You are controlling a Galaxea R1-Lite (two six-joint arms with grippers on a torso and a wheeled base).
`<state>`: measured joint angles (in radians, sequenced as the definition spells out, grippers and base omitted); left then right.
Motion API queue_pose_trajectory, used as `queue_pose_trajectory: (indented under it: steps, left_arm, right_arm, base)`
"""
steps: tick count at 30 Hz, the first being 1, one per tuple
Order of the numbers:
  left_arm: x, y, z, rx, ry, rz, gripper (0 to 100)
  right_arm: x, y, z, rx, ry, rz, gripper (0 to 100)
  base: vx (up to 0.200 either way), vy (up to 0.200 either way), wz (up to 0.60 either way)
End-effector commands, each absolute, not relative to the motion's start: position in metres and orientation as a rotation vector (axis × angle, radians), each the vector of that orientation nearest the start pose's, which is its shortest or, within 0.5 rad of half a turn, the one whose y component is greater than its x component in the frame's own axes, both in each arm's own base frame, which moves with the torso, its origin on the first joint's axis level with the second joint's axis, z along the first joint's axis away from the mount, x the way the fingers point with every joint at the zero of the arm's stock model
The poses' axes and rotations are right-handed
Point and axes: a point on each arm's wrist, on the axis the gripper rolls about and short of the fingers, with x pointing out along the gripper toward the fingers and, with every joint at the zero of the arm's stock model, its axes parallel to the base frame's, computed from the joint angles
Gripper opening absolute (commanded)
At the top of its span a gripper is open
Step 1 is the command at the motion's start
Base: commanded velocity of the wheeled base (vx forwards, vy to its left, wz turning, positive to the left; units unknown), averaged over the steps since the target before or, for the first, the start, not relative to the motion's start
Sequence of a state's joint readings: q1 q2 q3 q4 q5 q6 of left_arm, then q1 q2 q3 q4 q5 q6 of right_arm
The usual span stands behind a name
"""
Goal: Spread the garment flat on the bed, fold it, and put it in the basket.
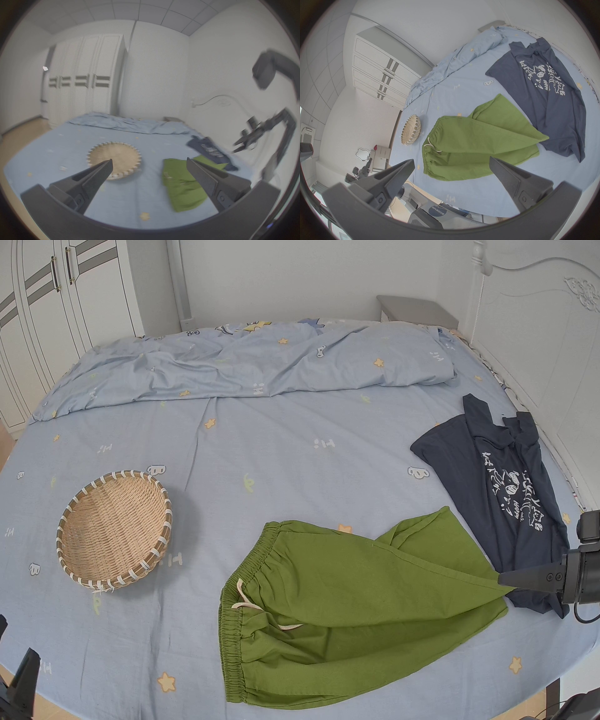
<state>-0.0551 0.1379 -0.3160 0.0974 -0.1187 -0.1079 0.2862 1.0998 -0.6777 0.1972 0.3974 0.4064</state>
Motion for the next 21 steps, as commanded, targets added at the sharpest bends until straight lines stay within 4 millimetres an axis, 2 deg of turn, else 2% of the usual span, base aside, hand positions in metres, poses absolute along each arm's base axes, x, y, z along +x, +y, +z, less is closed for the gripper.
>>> queue_pose_trajectory:
  steps: [1, 4, 6, 7, 10, 12, 13, 16, 18, 19, 21]
  left_arm:
    - [0.023, -0.016, 0.206, -0.444, 0.436, -0.645, 100]
    - [0.054, -0.032, 0.191, -0.592, 0.689, -0.849, 100]
    - [0.060, -0.035, 0.184, -0.599, 0.731, -0.873, 100]
    - [0.075, -0.042, 0.163, -0.606, 0.830, -0.918, 100]
    - [0.094, -0.055, 0.138, -0.554, 0.924, -0.945, 100]
    - [0.103, -0.059, 0.131, -0.533, 0.953, -0.937, 100]
    - [0.120, -0.065, 0.120, -0.513, 1.011, -0.907, 100]
    - [0.147, -0.075, 0.100, -0.443, 1.083, -0.846, 100]
    - [0.153, -0.077, 0.091, -0.396, 1.107, -0.823, 100]
    - [0.159, -0.079, 0.076, -0.337, 1.150, -0.795, 100]
    - [0.166, -0.080, 0.058, -0.270, 1.192, -0.766, 100]
  right_arm:
    - [0.129, 0.049, 0.207, 0.412, 0.715, 0.551, 100]
    - [0.126, 0.051, 0.200, 0.402, 0.740, 0.563, 100]
    - [0.126, 0.051, 0.198, 0.400, 0.747, 0.558, 100]
    - [0.125, 0.051, 0.194, 0.395, 0.761, 0.555, 100]
    - [0.123, 0.051, 0.188, 0.383, 0.777, 0.558, 100]
    - [0.122, 0.051, 0.185, 0.375, 0.783, 0.560, 100]
    - [0.122, 0.051, 0.182, 0.359, 0.777, 0.566, 100]
    - [0.122, 0.052, 0.181, 0.347, 0.763, 0.575, 100]
    - [0.122, 0.051, 0.180, 0.347, 0.768, 0.574, 100]
    - [0.122, 0.051, 0.179, 0.348, 0.771, 0.572, 100]
    - [0.122, 0.051, 0.177, 0.348, 0.777, 0.570, 100]
  base:
    - [0.000, 0.000, 0.00]
    - [0.000, 0.000, 0.00]
    - [0.000, 0.000, 0.00]
    - [0.000, 0.000, 0.00]
    - [0.000, 0.000, 0.00]
    - [0.000, 0.000, 0.00]
    - [0.000, 0.000, 0.00]
    - [0.000, 0.000, 0.00]
    - [0.000, 0.000, 0.00]
    - [0.000, 0.000, 0.00]
    - [0.000, 0.000, 0.00]
